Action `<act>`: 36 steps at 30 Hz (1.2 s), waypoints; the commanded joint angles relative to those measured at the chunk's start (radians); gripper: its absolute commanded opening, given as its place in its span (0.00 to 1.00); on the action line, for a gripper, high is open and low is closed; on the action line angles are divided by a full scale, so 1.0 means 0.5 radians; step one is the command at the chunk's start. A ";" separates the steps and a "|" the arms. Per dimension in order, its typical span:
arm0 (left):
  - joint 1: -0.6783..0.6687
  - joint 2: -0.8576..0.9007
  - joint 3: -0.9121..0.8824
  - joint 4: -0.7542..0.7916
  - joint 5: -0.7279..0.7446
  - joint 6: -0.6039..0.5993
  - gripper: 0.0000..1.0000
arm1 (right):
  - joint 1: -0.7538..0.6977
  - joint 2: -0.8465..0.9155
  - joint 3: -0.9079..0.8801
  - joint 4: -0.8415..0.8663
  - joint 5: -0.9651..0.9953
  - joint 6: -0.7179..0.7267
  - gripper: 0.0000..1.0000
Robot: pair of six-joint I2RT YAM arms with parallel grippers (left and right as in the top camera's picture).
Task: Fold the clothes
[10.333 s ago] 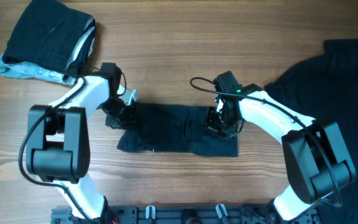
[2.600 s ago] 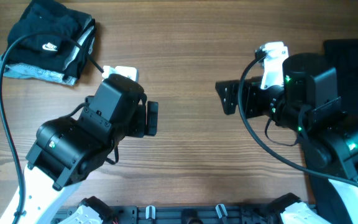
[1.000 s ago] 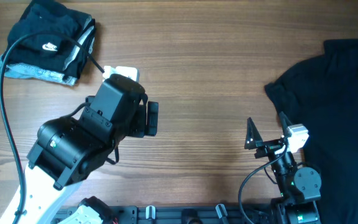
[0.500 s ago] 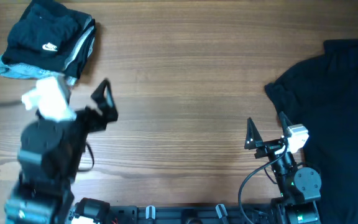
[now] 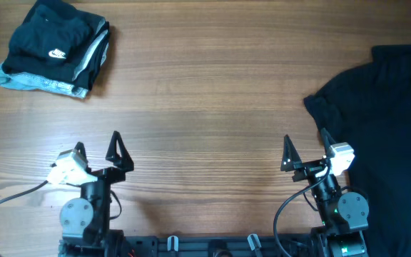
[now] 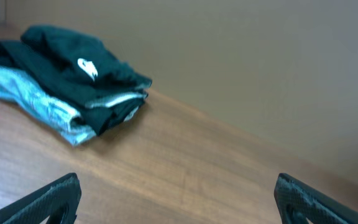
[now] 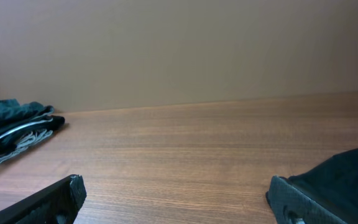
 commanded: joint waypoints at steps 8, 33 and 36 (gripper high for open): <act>0.014 -0.034 -0.370 0.394 -0.064 -0.018 1.00 | -0.010 -0.018 -0.005 0.005 0.021 -0.024 1.00; 0.014 -0.034 -0.370 0.390 -0.063 -0.018 1.00 | -0.010 -0.018 -0.005 0.005 0.021 -0.024 1.00; 0.014 -0.034 -0.370 0.390 -0.063 -0.018 1.00 | -0.010 -0.018 -0.005 0.005 0.021 -0.024 1.00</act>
